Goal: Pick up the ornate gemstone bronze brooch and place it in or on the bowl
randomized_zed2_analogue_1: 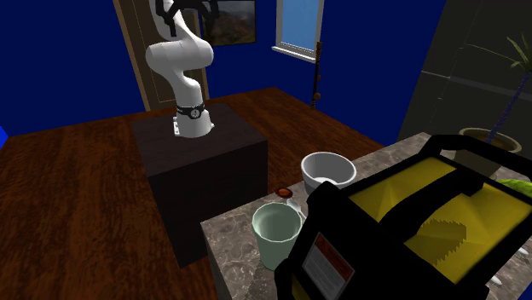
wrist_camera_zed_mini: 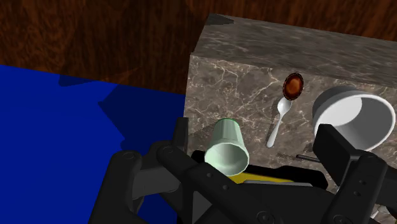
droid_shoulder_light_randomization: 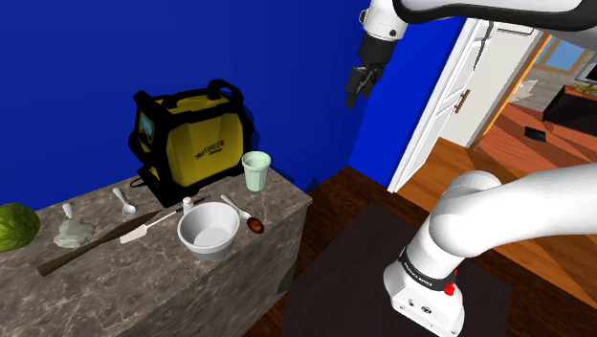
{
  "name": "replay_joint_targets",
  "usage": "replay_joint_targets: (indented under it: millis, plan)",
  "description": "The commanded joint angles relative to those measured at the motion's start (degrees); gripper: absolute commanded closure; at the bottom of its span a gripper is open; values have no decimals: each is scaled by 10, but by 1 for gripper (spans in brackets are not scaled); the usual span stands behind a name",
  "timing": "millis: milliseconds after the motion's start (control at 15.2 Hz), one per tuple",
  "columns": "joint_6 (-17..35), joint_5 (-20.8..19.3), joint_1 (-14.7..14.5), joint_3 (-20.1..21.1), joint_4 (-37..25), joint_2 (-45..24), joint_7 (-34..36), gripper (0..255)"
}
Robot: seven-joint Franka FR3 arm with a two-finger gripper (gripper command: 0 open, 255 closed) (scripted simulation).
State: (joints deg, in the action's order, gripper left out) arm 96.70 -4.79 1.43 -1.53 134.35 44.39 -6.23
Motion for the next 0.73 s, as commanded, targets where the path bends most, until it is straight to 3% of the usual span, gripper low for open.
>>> replay_joint_targets:
  millis: [0,660]
  plan:
    - [0,0,0,0,0,0,0,0]
    - [209,29,-19,31,151,-45,55,0]
